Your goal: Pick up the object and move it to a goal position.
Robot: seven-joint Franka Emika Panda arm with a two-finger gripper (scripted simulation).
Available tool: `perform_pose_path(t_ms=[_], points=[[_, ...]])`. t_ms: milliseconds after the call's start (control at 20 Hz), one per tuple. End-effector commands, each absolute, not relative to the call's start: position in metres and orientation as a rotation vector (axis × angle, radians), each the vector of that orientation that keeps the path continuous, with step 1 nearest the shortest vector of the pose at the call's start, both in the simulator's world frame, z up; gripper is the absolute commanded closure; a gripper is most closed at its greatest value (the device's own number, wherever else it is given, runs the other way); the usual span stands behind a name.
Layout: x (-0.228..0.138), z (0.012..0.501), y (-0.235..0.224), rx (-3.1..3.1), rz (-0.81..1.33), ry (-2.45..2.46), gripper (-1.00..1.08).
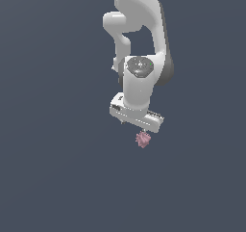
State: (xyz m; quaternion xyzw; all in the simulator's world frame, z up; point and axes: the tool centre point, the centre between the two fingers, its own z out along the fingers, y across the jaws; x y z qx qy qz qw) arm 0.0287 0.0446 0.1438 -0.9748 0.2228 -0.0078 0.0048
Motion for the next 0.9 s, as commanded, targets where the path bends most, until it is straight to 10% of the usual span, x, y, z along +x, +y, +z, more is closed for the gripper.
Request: perform_pose_path(t_ms=[0, 850], points=[[0.030, 0.138, 0.051, -3.031, -0.021, 0.790, -0.92], [0.036, 0.105, 0.088, -2.844, -0.002, 1.327, -0.92]])
